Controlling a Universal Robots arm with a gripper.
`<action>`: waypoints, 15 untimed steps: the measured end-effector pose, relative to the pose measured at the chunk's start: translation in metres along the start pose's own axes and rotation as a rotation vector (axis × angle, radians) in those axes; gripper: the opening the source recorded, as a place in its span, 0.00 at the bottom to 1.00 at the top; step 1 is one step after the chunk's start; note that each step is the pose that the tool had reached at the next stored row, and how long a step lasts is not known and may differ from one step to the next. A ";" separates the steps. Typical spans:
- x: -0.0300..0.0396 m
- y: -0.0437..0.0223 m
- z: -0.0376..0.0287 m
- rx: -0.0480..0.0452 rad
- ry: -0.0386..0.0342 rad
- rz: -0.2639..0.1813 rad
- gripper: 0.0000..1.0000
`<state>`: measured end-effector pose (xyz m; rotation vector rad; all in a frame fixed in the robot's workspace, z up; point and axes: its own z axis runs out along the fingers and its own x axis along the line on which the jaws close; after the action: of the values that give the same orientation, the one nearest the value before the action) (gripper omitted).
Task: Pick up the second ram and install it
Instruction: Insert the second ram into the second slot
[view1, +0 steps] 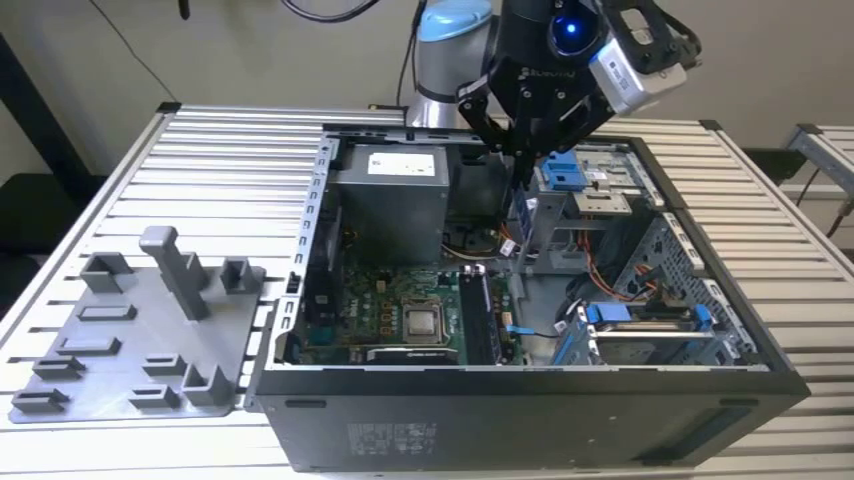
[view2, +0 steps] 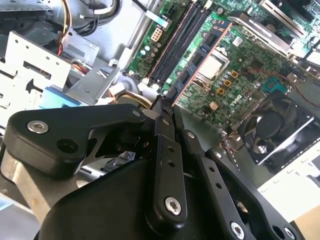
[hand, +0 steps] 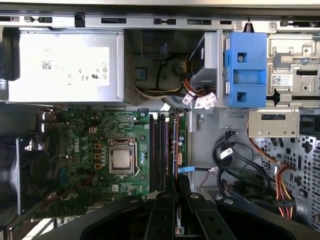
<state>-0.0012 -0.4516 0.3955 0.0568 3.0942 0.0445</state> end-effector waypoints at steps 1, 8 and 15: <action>0.0001 0.0000 0.0005 -0.0001 0.0000 0.000 0.14; 0.0008 -0.0001 0.0034 0.0001 0.0000 0.000 0.14; 0.0027 -0.0005 0.0084 0.0007 -0.0005 0.017 0.14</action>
<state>-0.0035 -0.4518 0.3870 0.0832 3.0934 0.0439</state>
